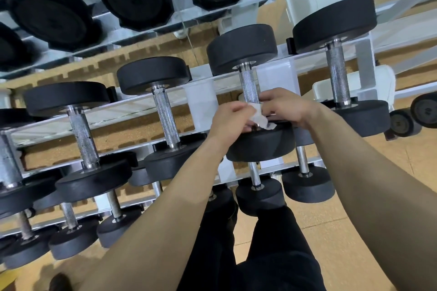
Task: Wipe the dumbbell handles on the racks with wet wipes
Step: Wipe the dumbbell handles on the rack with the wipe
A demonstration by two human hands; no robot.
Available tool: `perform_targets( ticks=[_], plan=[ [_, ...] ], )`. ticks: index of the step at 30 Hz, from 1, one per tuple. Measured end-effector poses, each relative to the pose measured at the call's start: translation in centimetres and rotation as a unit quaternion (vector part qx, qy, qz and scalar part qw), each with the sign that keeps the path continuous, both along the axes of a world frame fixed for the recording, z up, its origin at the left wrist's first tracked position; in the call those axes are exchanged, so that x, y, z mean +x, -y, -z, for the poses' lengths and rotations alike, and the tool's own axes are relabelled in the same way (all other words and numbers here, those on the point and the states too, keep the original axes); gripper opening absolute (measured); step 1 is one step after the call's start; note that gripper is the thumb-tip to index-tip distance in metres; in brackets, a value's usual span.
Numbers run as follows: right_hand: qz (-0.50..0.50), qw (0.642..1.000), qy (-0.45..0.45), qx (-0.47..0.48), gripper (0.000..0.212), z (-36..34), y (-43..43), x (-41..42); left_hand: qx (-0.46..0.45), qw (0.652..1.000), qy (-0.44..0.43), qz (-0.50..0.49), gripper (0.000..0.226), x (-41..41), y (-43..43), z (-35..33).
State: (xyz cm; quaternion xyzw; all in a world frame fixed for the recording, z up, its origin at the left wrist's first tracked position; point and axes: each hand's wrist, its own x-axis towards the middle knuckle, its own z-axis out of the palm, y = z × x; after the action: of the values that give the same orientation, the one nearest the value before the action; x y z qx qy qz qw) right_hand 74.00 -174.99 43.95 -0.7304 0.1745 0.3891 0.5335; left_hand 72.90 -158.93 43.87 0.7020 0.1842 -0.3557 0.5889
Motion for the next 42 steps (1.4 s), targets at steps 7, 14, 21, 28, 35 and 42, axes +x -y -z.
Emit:
perform_targets(
  ticks=[7,14,21,28,35,42],
  plan=[
    [0.022,0.999,-0.013,0.047,0.023,1.1,1.0,-0.4,0.087,0.995,0.013,0.056,0.029,0.0,-1.1,2.2],
    [0.11,0.965,0.138,-0.192,0.022,1.7,0.5,-2.4,0.117,0.992,0.014,0.034,0.023,0.2,-0.2,2.2],
    [0.026,0.97,0.151,-0.191,0.019,0.0,-1.1,-3.9,0.069,0.998,0.001,0.003,0.014,-0.5,-1.2,1.2],
    [-0.017,0.991,0.045,-0.128,0.016,0.4,-0.6,-1.7,-0.032,0.999,-0.009,0.031,0.017,0.2,-1.1,0.3],
    [0.321,0.933,0.08,-0.143,0.022,-0.6,-0.9,-4.7,-0.054,0.997,0.044,0.036,0.014,-0.6,0.3,-1.7],
    [0.404,0.909,0.103,-0.015,0.03,-5.4,-0.8,-8.2,-0.102,0.984,0.084,0.119,0.025,-3.2,1.7,-7.9]
  ],
)
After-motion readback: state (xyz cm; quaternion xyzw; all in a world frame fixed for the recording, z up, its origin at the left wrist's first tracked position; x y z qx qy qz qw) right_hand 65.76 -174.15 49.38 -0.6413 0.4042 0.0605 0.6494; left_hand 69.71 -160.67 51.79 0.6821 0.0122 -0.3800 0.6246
